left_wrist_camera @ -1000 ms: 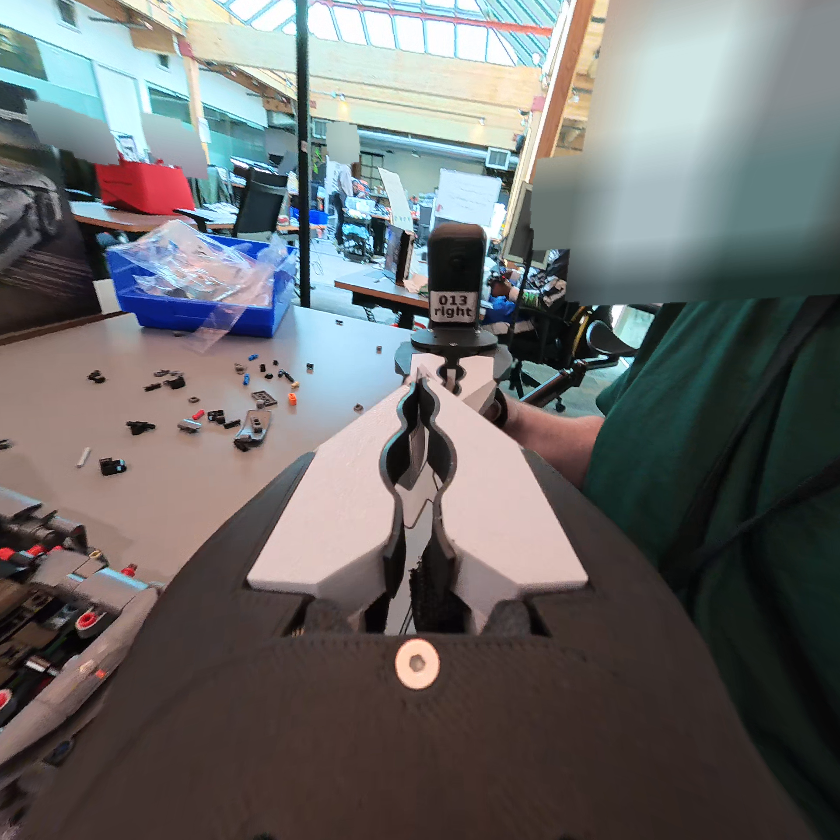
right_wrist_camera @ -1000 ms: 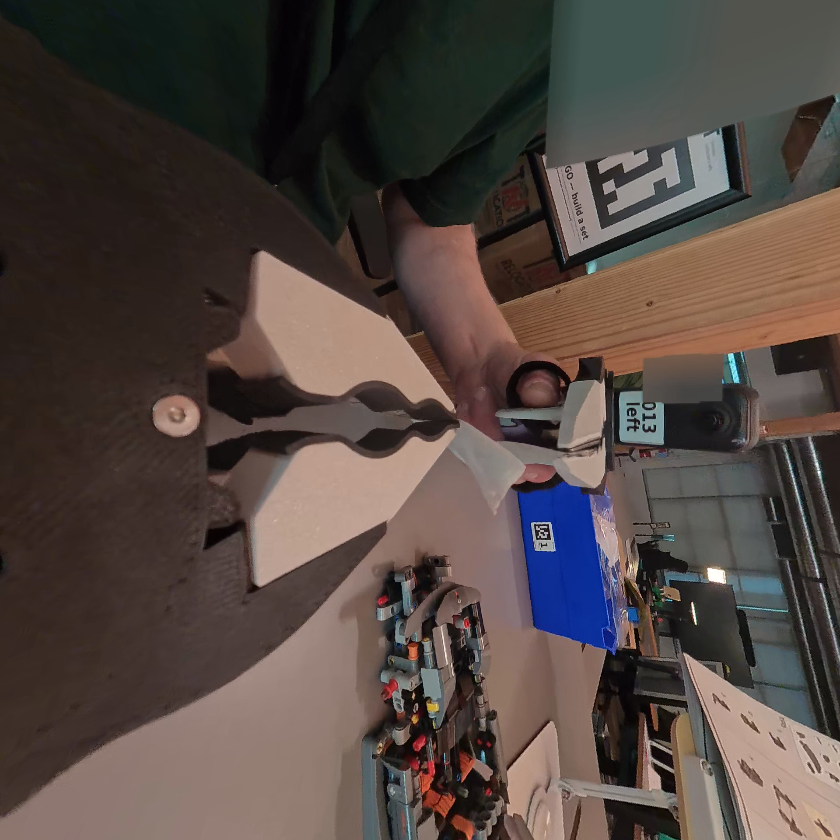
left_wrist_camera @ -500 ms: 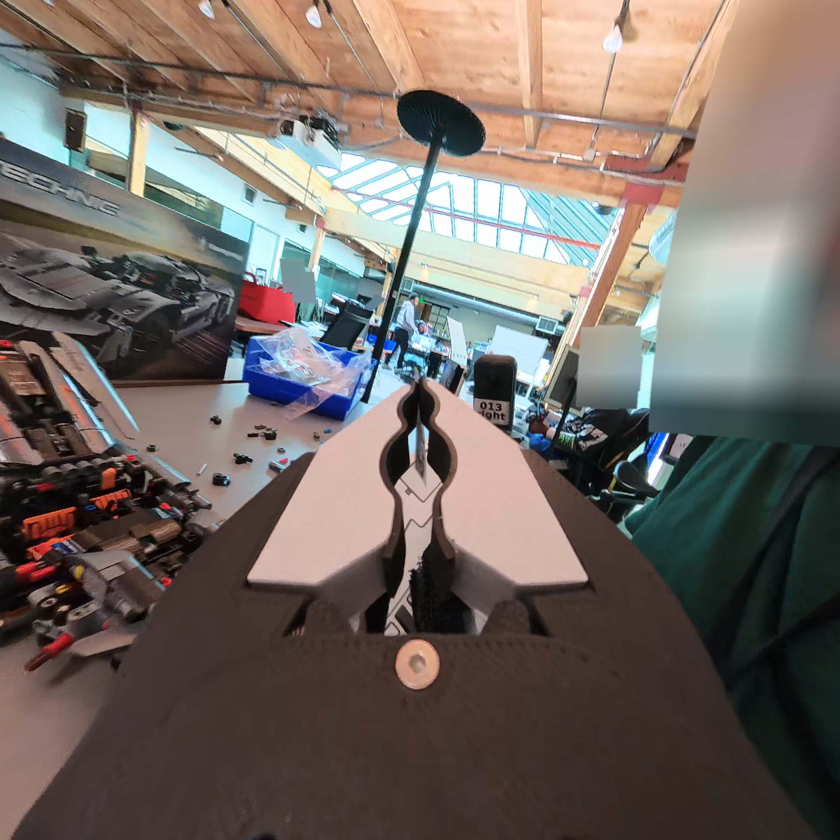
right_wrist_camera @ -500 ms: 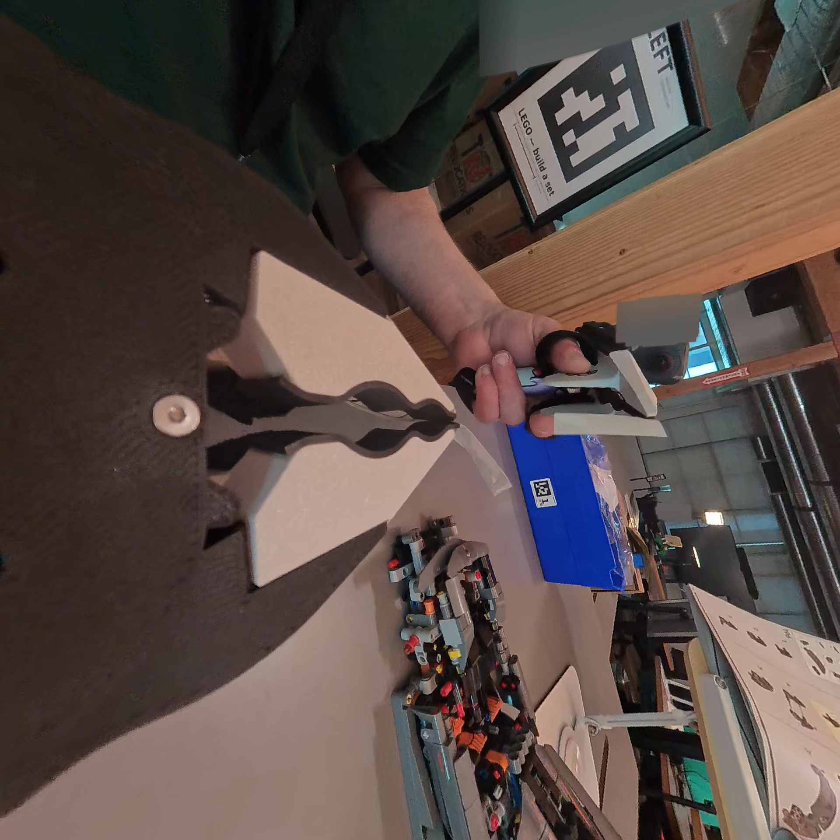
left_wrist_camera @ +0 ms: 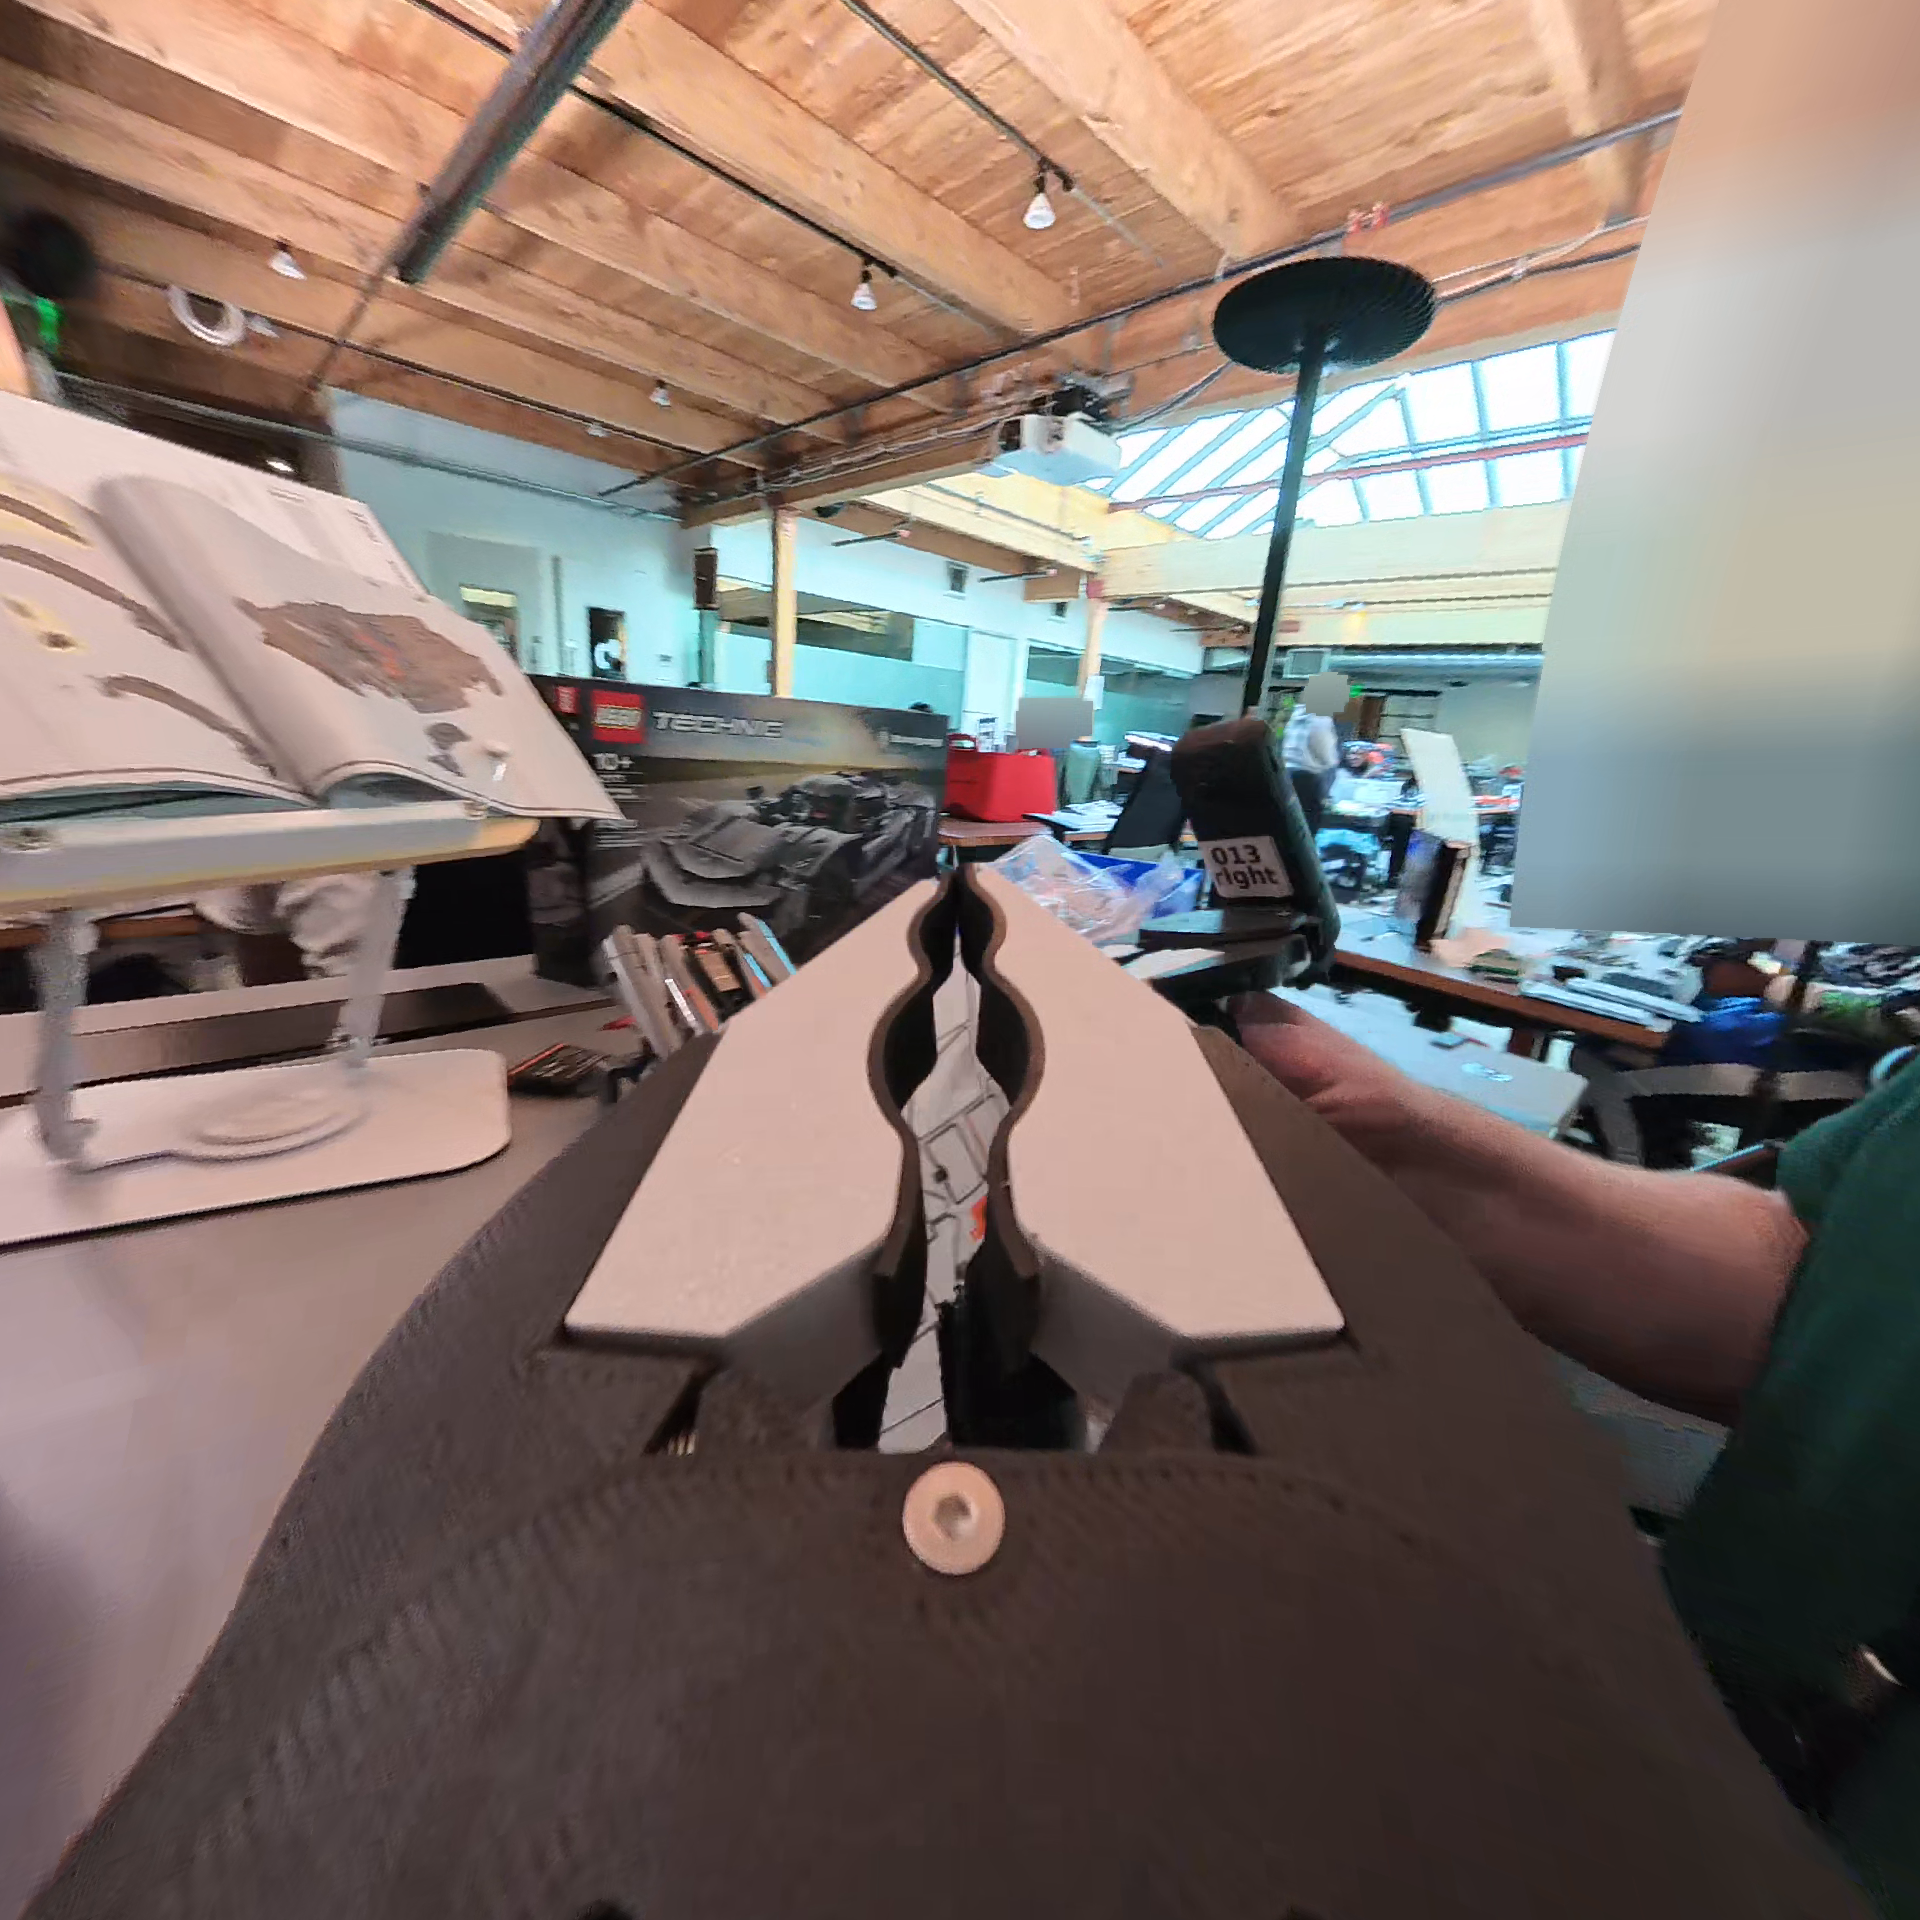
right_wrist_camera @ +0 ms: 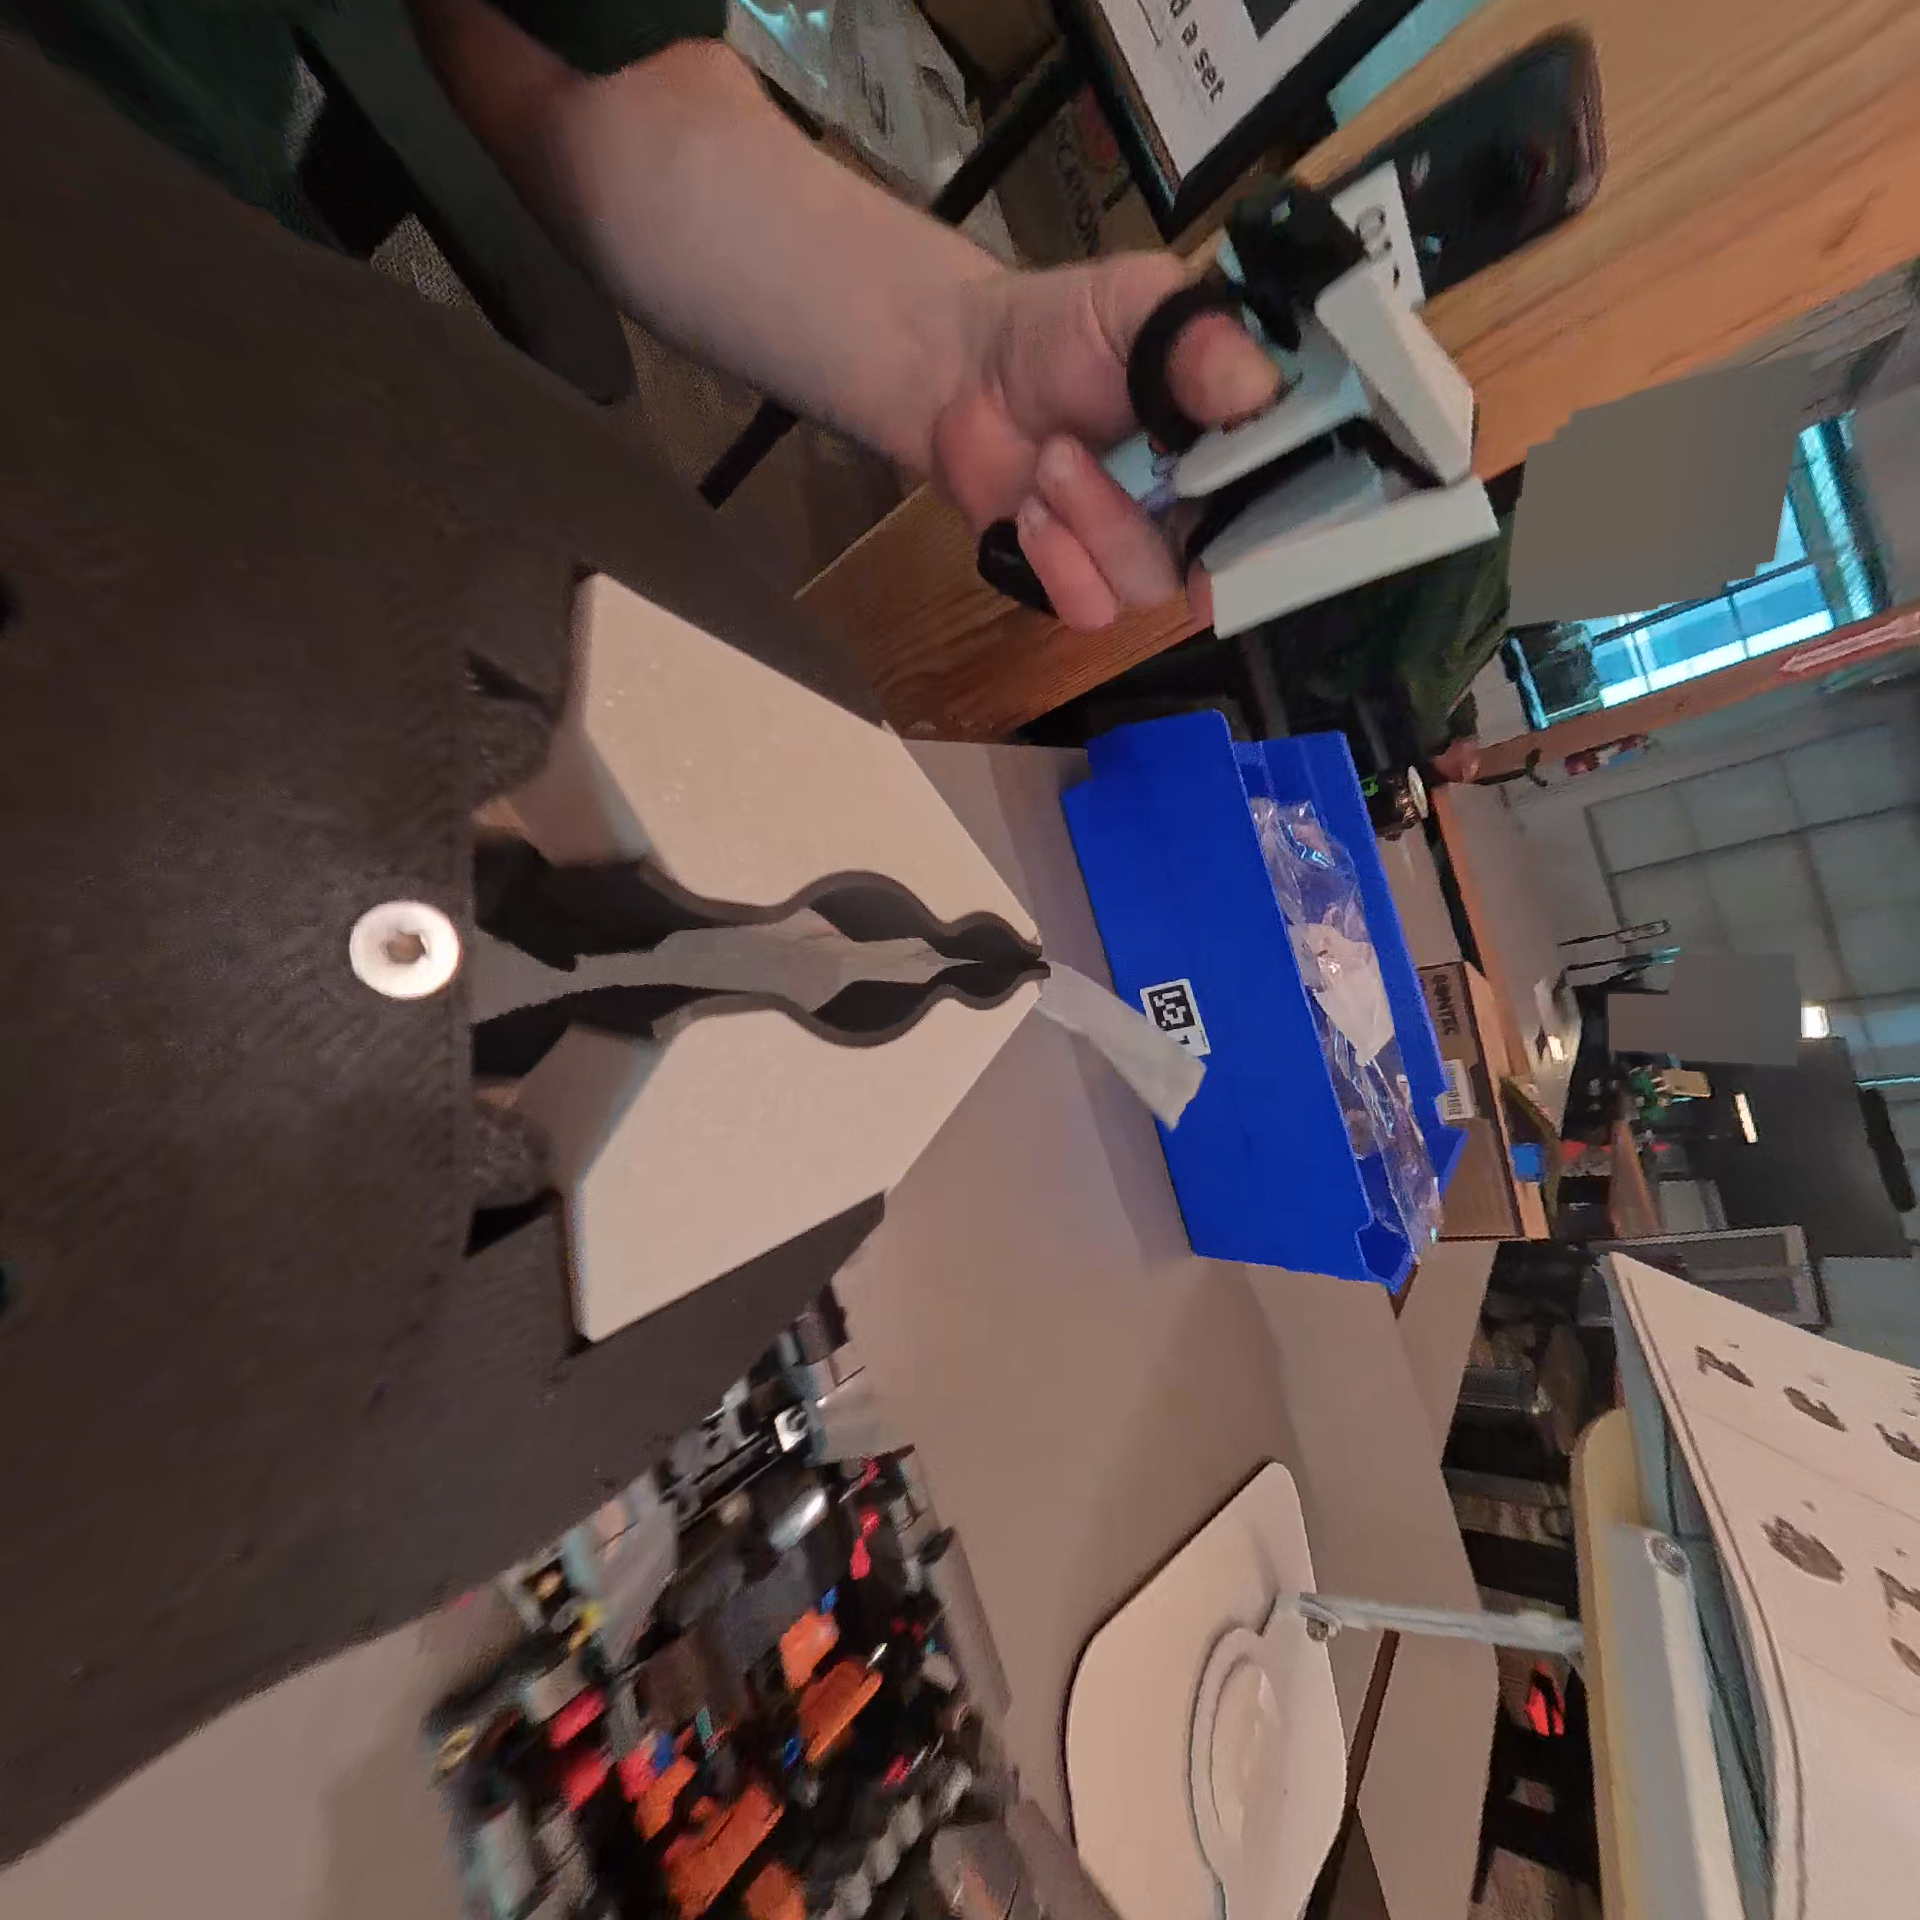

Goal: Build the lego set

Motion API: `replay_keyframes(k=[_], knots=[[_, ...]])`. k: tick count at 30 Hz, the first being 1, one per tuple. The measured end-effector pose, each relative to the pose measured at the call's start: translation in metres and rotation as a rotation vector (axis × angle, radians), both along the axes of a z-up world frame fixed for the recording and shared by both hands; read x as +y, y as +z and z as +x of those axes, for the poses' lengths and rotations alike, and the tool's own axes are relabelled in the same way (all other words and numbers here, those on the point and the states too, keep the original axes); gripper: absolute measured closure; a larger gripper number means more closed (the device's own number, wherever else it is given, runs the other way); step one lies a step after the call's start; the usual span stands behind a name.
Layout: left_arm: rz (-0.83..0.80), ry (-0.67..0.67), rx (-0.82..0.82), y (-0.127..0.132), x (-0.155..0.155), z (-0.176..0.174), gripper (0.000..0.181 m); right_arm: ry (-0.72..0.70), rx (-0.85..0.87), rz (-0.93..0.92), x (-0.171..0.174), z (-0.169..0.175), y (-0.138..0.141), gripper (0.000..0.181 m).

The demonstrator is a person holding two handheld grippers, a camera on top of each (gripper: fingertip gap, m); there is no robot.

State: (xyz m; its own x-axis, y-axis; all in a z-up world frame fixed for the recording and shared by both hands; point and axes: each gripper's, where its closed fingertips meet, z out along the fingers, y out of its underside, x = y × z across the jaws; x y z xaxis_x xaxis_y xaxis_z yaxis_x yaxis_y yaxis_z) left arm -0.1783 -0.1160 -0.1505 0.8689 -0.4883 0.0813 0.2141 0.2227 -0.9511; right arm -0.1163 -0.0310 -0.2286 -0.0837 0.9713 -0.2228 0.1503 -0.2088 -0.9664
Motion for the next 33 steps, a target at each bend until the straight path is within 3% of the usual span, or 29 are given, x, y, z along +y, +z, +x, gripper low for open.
replay_keyframes(k=[5,10,13,18,22,25,28,33], knots=[[-0.029,0.065,0.027,-0.016,-0.011,-0.016,0.181,-0.051,-0.160,0.061,0.008,-0.069,-0.031,0.181],[-0.059,0.091,0.048,-0.035,-0.010,-0.022,0.181,-0.147,-0.308,0.165,0.029,-0.102,-0.063,0.181],[-0.072,0.113,0.084,-0.042,-0.006,-0.021,0.181,-0.164,-0.367,0.118,0.036,-0.107,-0.073,0.161],[-0.073,0.168,0.178,-0.048,0.002,-0.015,0.181,-0.196,-0.356,0.152,0.046,-0.092,-0.063,0.141],[-0.060,0.253,0.329,-0.048,0.012,-0.005,0.181,-0.185,-0.314,0.171,0.047,-0.071,-0.045,0.141],[-0.019,0.351,0.482,-0.043,0.019,0.008,0.181,-0.140,-0.263,0.139,0.038,-0.049,-0.027,0.158],[0.052,0.501,0.720,-0.036,0.029,0.025,0.181,-0.027,-0.163,-0.030,0.017,-0.022,-0.007,0.157],[0.187,0.619,1.060,-0.034,0.051,0.070,0.181,0.129,0.010,-0.347,-0.005,0.021,0.016,0.161]])
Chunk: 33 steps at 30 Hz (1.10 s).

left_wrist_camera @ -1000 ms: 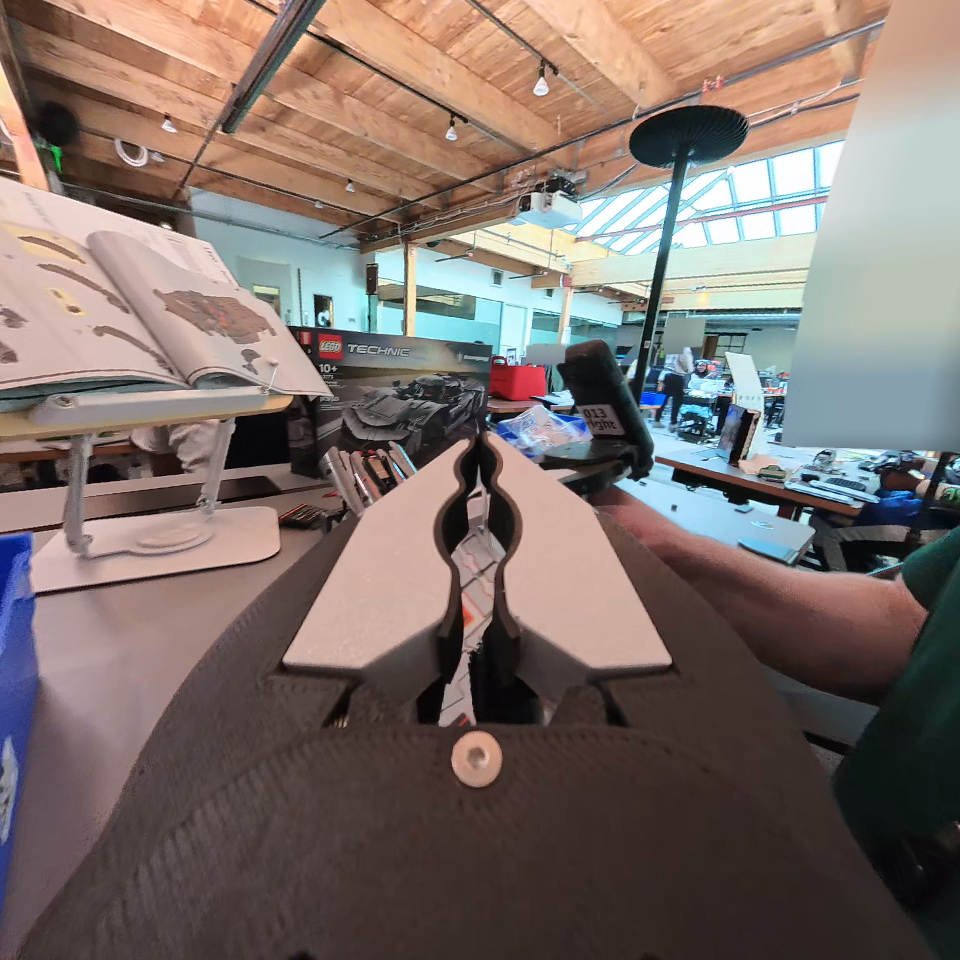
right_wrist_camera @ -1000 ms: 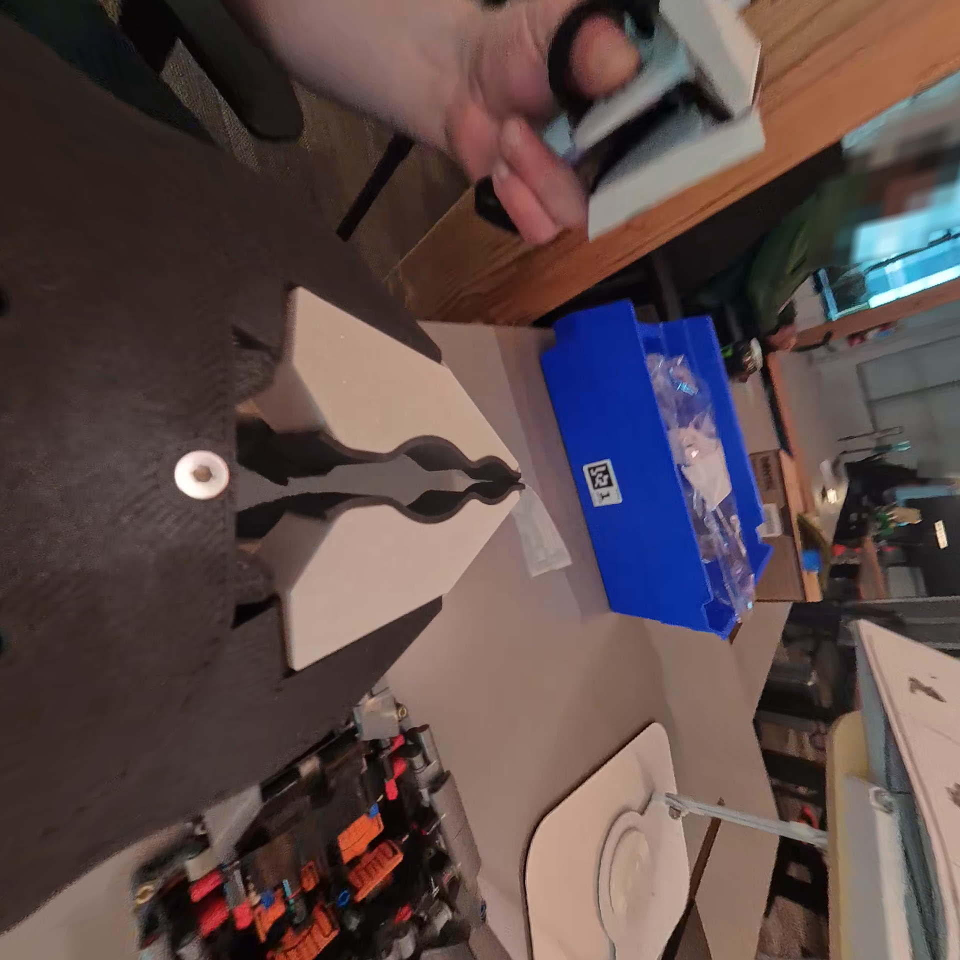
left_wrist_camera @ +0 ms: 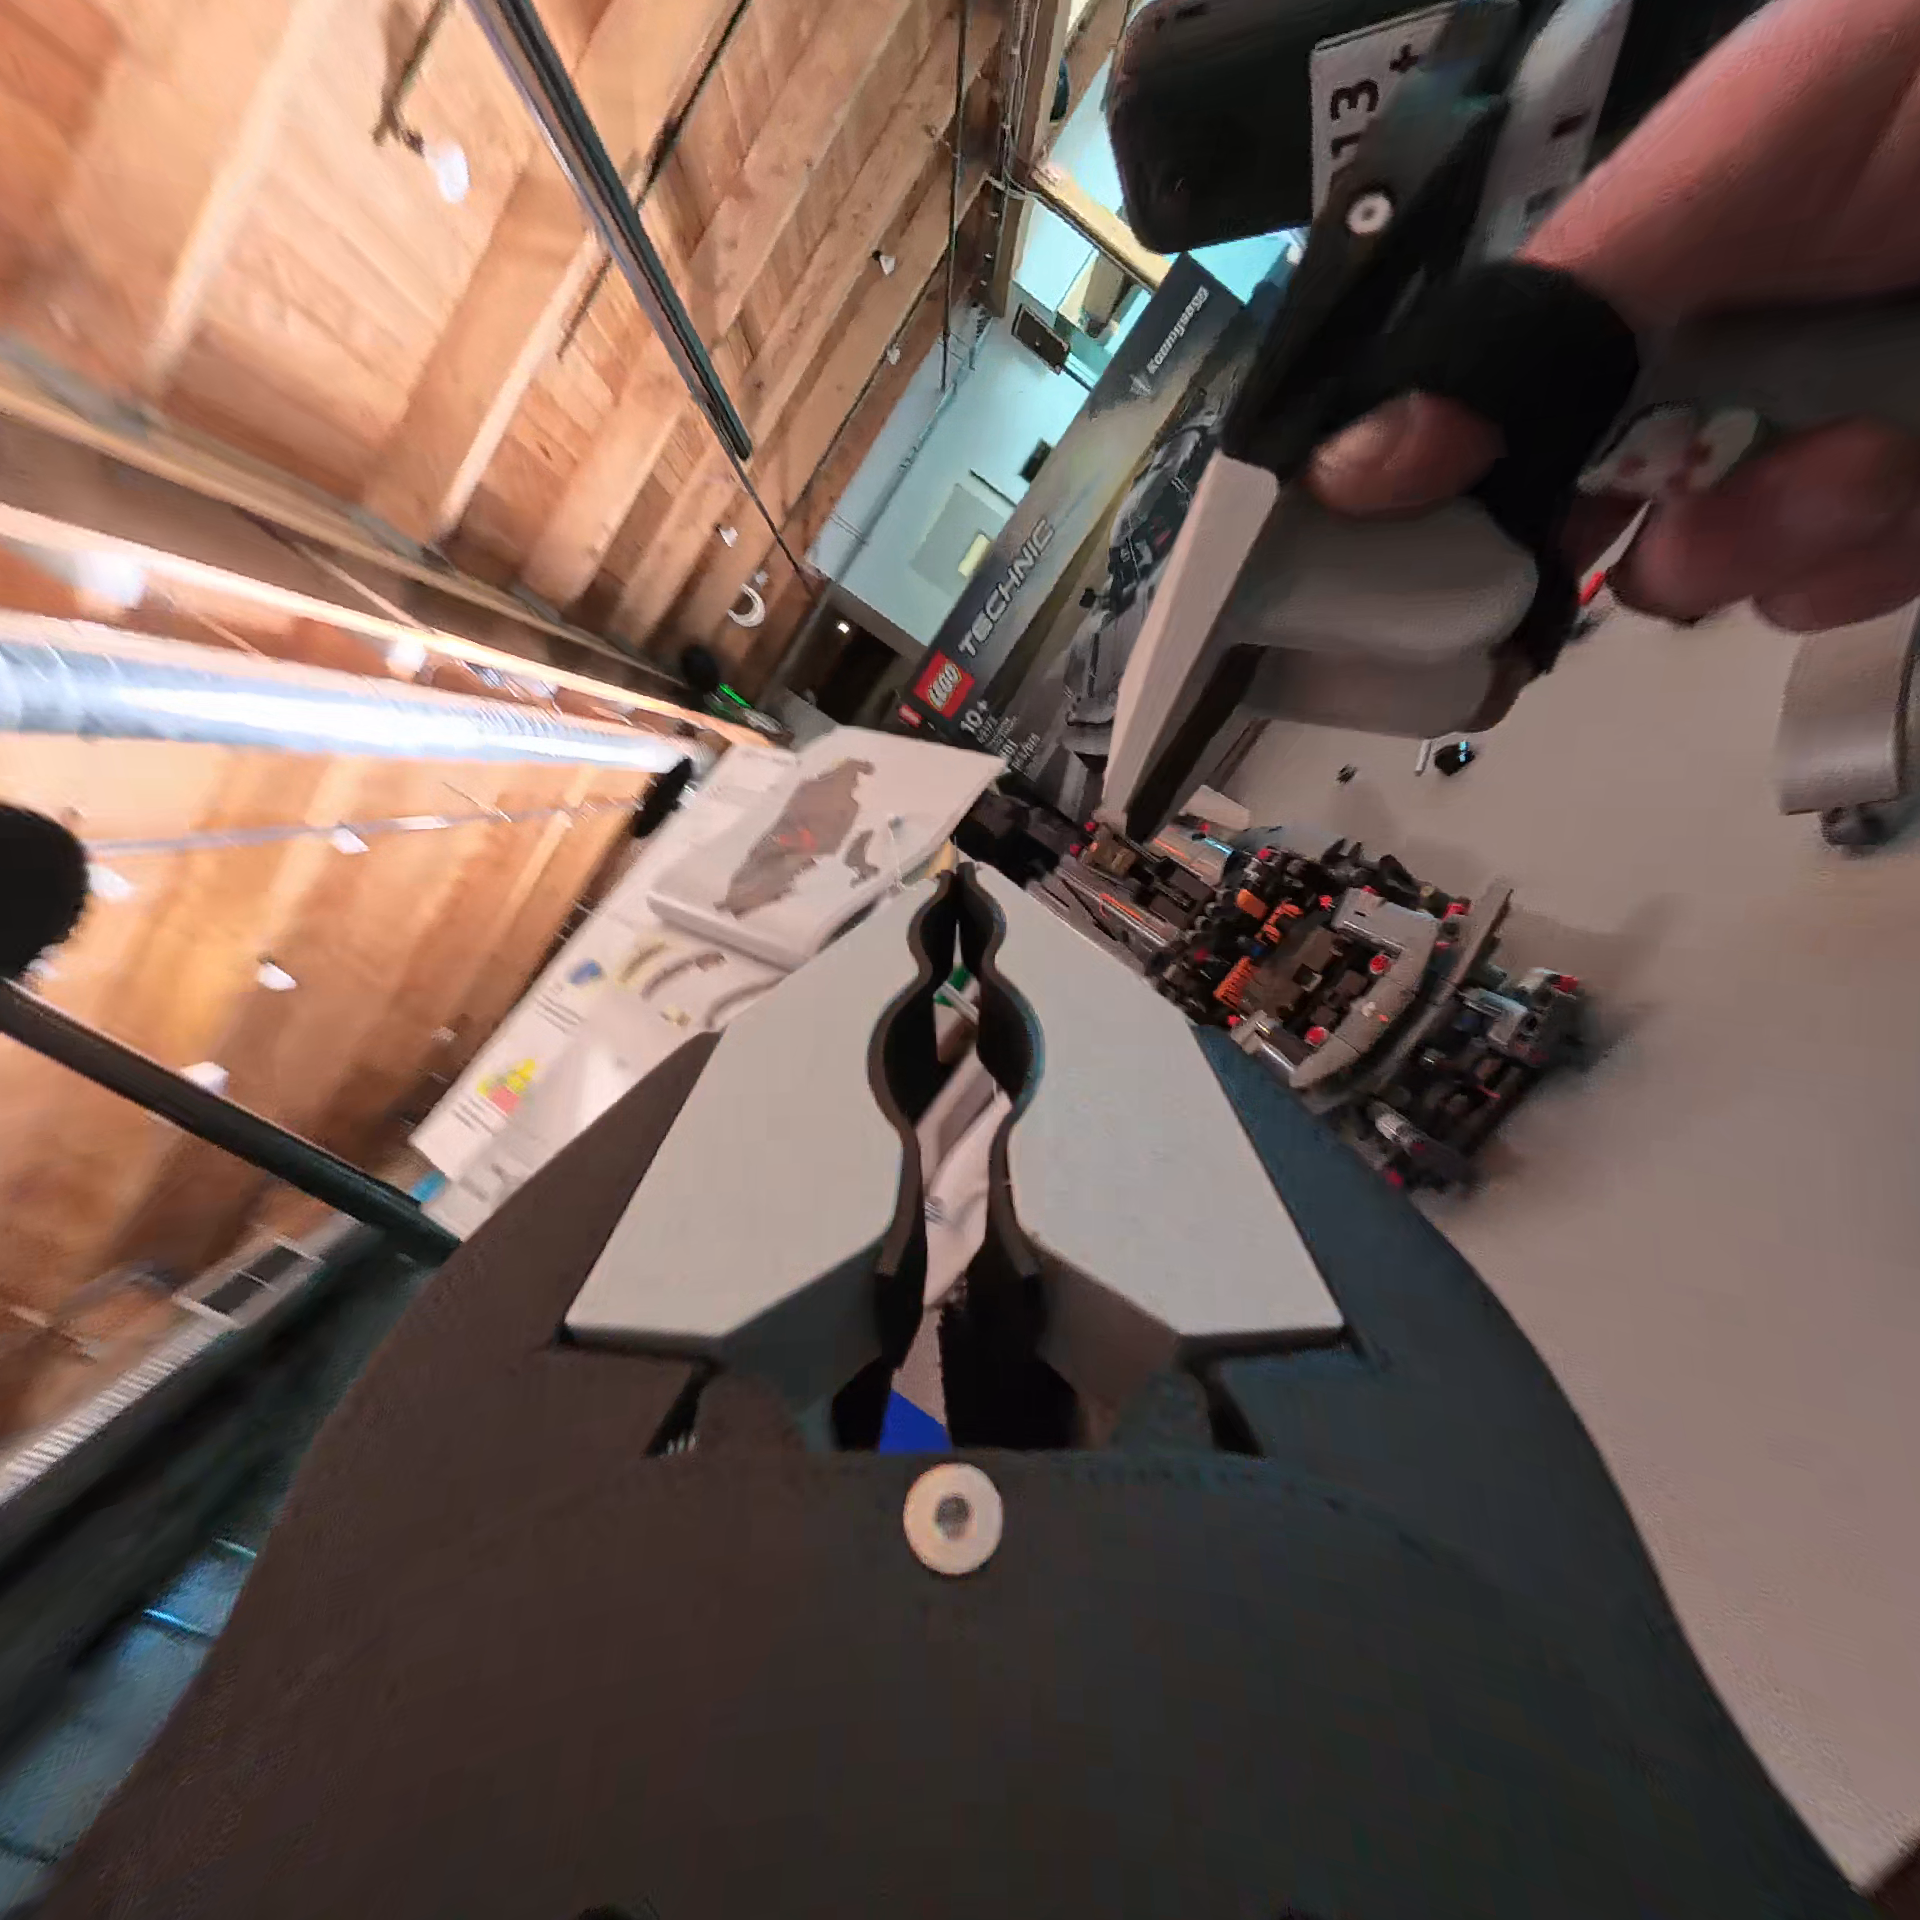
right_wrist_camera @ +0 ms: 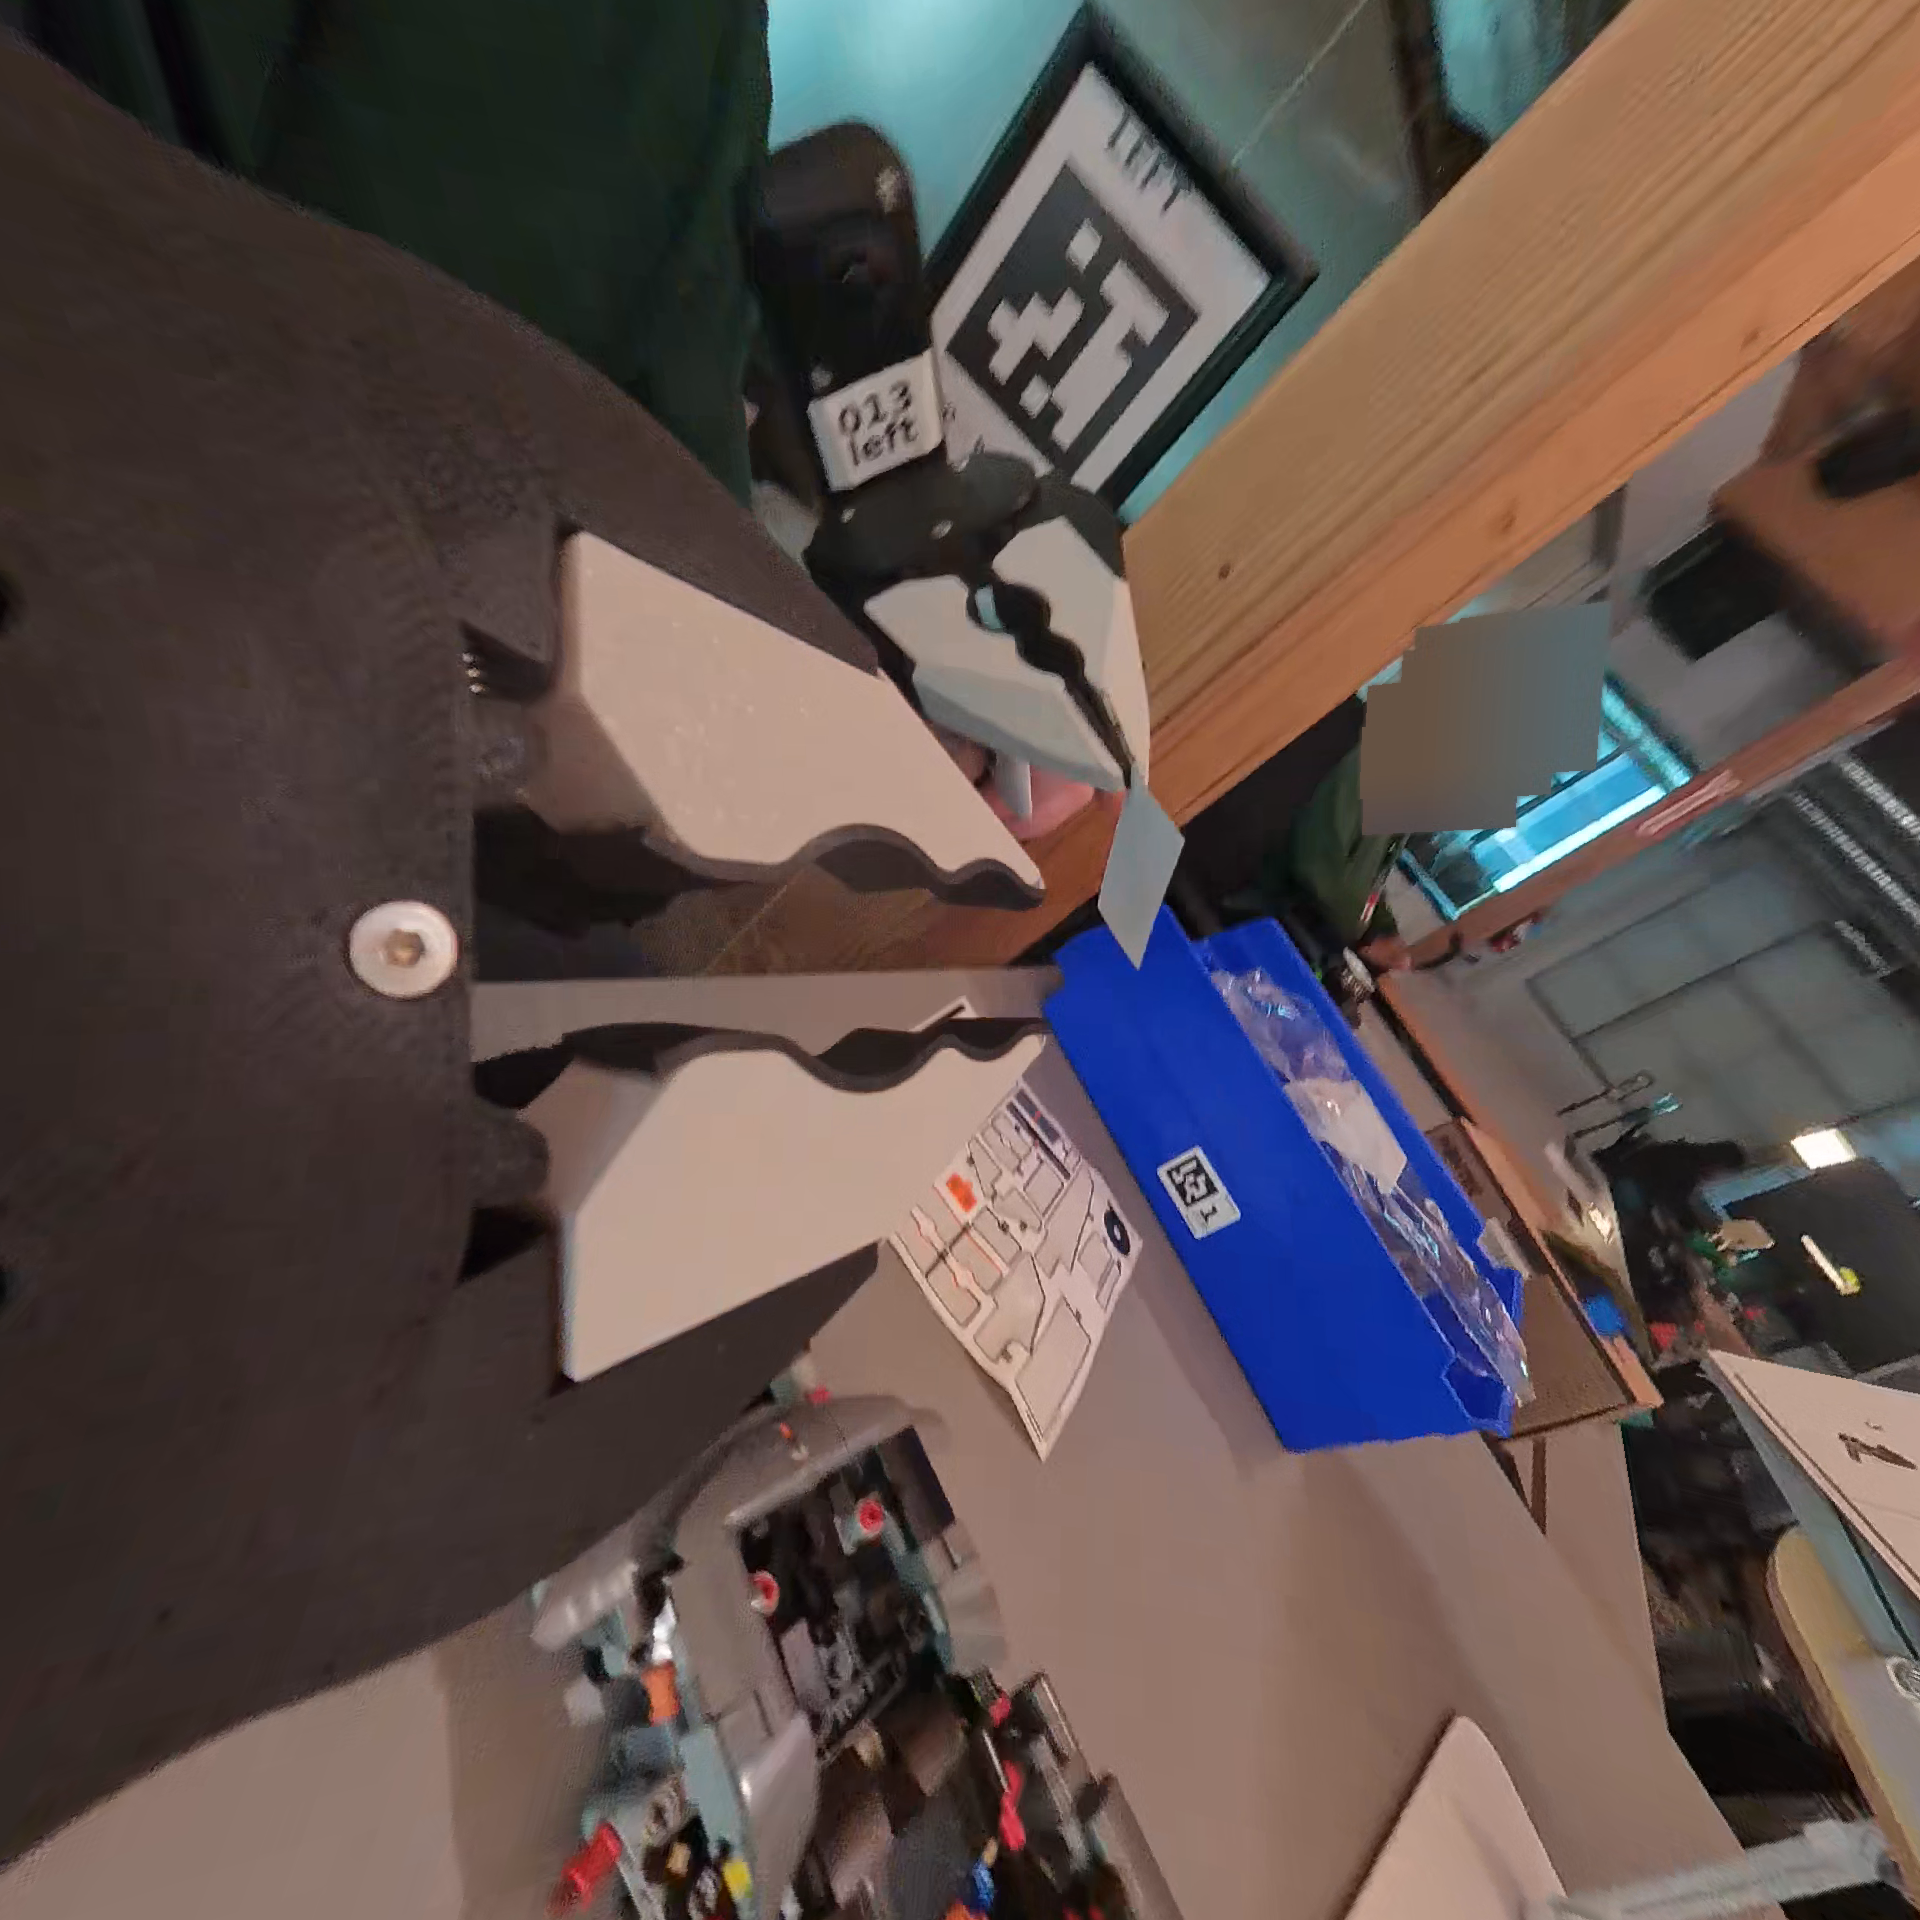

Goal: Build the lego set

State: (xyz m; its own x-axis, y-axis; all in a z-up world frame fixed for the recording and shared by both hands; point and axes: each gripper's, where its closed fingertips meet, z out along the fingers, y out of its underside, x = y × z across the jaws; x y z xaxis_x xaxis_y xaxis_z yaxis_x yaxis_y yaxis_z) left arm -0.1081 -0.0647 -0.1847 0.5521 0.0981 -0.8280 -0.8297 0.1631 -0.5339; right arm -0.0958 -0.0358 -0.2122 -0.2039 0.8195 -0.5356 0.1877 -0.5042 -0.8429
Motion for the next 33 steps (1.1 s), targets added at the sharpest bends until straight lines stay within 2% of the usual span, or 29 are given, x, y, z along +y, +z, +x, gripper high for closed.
replay_keyframes(k=[6,10,15,20,25,28,30,33], knots=[[0.060,-0.013,0.292,-0.007,0.016,0.045,0.181,0.034,0.096,-0.171,-0.003,0.035,0.010,0.154],[0.057,-0.057,0.361,-0.016,0.027,0.067,0.181,0.028,0.128,-0.231,0.000,0.049,0.013,0.152],[0.062,-0.108,0.403,-0.025,0.037,0.088,0.181,-0.012,0.125,-0.268,0.007,0.063,0.007,0.159],[0.057,-0.136,0.417,-0.031,0.043,0.101,0.181,-0.075,0.135,-0.276,0.018,0.073,0.002,0.181],[0.031,-0.160,0.377,-0.033,0.045,0.107,0.180,-0.090,0.117,-0.235,0.025,0.079,0.000,0.181],[0.011,-0.202,0.303,-0.031,0.036,0.110,0.165,-0.102,0.085,-0.183,0.034,0.089,0.000,0.181],[-0.046,-0.220,0.251,-0.037,0.035,0.109,0.158,-0.090,0.033,-0.136,0.041,0.100,-0.004,0.181],[-0.225,-0.262,0.118,-0.058,0.040,0.107,0.155,-0.044,-0.114,-0.055,0.051,0.117,-0.020,0.181]])
